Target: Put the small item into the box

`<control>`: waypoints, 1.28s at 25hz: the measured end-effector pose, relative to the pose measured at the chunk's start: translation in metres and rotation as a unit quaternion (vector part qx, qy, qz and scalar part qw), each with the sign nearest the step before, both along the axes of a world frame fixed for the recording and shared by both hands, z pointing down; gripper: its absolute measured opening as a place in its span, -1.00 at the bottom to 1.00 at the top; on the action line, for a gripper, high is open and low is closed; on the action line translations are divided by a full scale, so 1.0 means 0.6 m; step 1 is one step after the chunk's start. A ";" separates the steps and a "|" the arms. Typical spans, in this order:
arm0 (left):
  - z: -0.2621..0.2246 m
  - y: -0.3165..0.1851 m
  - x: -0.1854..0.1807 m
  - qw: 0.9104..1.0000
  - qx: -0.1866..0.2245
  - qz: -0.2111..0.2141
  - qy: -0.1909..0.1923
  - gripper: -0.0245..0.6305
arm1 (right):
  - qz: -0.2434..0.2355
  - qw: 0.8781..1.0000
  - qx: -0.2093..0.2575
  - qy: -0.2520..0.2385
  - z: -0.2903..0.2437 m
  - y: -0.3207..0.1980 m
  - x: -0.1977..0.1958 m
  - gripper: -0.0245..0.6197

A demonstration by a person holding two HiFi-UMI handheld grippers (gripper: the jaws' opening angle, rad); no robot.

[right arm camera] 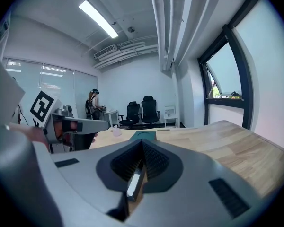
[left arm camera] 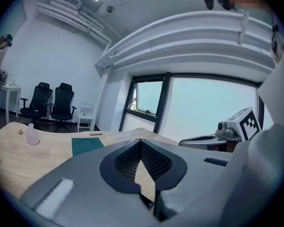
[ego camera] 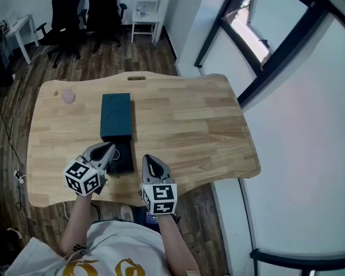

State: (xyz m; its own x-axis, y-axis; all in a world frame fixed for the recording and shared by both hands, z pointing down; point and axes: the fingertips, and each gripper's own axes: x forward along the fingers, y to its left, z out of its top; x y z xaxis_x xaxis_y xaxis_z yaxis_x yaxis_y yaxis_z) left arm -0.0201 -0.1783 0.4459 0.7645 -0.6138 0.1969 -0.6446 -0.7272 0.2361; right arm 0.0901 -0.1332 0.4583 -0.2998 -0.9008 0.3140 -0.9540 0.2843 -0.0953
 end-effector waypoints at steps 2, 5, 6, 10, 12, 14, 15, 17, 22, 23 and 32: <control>-0.003 0.000 0.006 1.000 0.005 0.006 -0.005 -0.92 | 0.000 1.000 0.006 -0.001 -0.007 -0.003 -0.001 -0.91; -0.005 0.001 0.008 1.000 0.008 0.010 -0.010 -0.92 | 0.001 1.000 0.008 0.001 -0.010 -0.003 -0.003 -0.91; -0.006 0.001 0.008 1.000 0.008 0.011 -0.011 -0.92 | 0.002 1.000 0.006 0.003 -0.009 -0.003 -0.002 -0.91; -0.007 -0.003 0.006 1.000 0.007 0.012 -0.010 -0.92 | 0.007 1.000 -0.002 0.010 -0.005 0.000 0.004 -0.91; -0.004 -0.005 0.003 1.000 0.004 0.011 -0.009 -0.92 | 0.009 1.000 -0.004 0.010 -0.002 0.001 0.005 -0.91; -0.002 -0.007 0.000 1.000 0.002 0.009 -0.007 -0.92 | 0.009 1.000 -0.006 0.010 0.000 0.001 0.006 -0.91; -0.002 -0.008 -0.001 1.000 0.001 0.009 -0.006 -0.92 | 0.010 1.000 -0.006 0.010 0.000 0.000 0.006 -0.91; -0.002 -0.008 0.001 1.000 -0.001 0.010 -0.005 -0.92 | 0.010 1.000 -0.007 0.010 0.000 -0.001 0.008 -0.91; 0.001 -0.006 0.006 1.000 -0.003 0.015 -0.006 -0.92 | 0.009 1.000 -0.010 0.012 0.003 0.002 0.008 -0.91; 0.001 -0.006 0.008 1.000 -0.003 0.016 -0.005 -0.92 | 0.009 1.000 -0.010 0.013 0.003 0.003 0.008 -0.91; 0.002 -0.006 0.013 1.000 -0.005 0.020 -0.007 -0.92 | 0.009 1.000 -0.013 0.011 0.005 0.005 0.014 -0.91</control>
